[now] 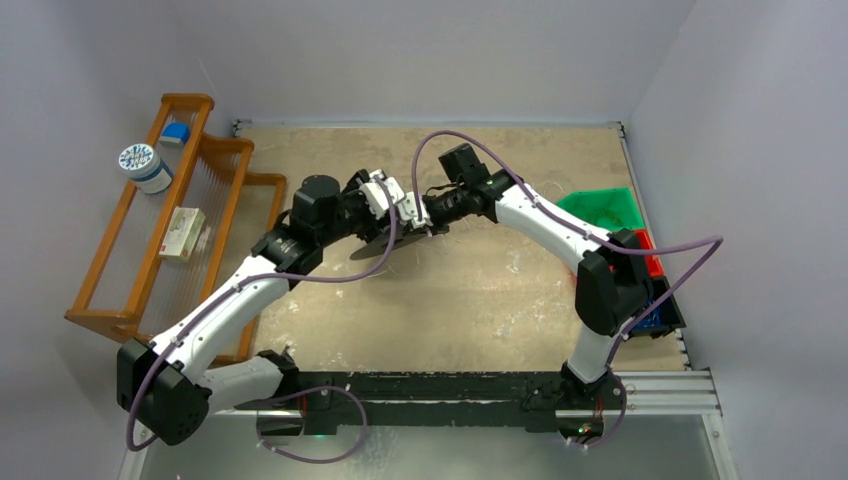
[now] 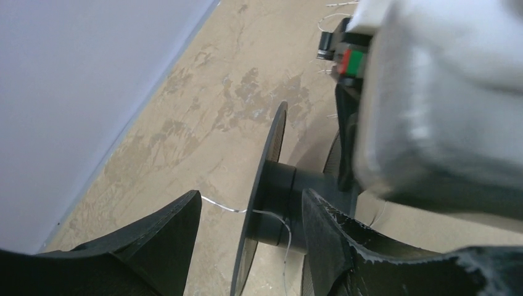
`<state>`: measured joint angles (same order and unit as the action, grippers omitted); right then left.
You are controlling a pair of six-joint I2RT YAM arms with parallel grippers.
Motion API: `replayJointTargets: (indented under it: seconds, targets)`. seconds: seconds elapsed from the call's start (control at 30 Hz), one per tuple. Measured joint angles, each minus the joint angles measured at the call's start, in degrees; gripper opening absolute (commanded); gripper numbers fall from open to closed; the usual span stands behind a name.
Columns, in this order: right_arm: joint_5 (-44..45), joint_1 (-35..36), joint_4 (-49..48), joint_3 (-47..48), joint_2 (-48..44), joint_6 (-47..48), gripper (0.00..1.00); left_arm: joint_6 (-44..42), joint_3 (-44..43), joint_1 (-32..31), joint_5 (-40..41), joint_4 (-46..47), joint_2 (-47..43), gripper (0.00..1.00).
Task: Wrap the cables
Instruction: Wrap the cable around the cable reel.
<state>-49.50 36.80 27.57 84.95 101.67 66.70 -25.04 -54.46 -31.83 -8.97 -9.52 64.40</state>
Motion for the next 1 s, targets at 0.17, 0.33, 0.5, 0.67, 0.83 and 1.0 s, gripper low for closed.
replayJointTargets:
  seconds: [0.17,0.33,0.5,0.67,0.83,1.0]
  targets:
    - [0.1,0.0,0.0,0.0,0.0,0.4,0.0,0.0,-1.0,6.3,-5.2,-0.4,2.4,0.58]
    - [0.2,0.0,-0.1,0.0,0.0,0.6,0.0,2.0,-1.5,13.1,-10.8,0.3,3.0,0.58]
    - [0.2,0.0,0.0,0.0,0.0,0.6,0.0,2.1,-1.3,13.4,-17.2,2.0,2.8,0.58]
    - [0.2,0.0,0.0,0.0,0.0,0.7,0.0,1.2,-1.2,13.4,-21.9,2.2,2.8,0.56]
    - [0.2,0.0,0.1,0.0,0.0,0.7,0.0,-2.5,0.0,13.4,-23.8,2.0,2.8,0.53]
    - [-0.1,0.0,0.4,0.0,0.1,0.8,0.0,-6.2,1.8,13.4,-25.3,0.9,2.8,0.51]
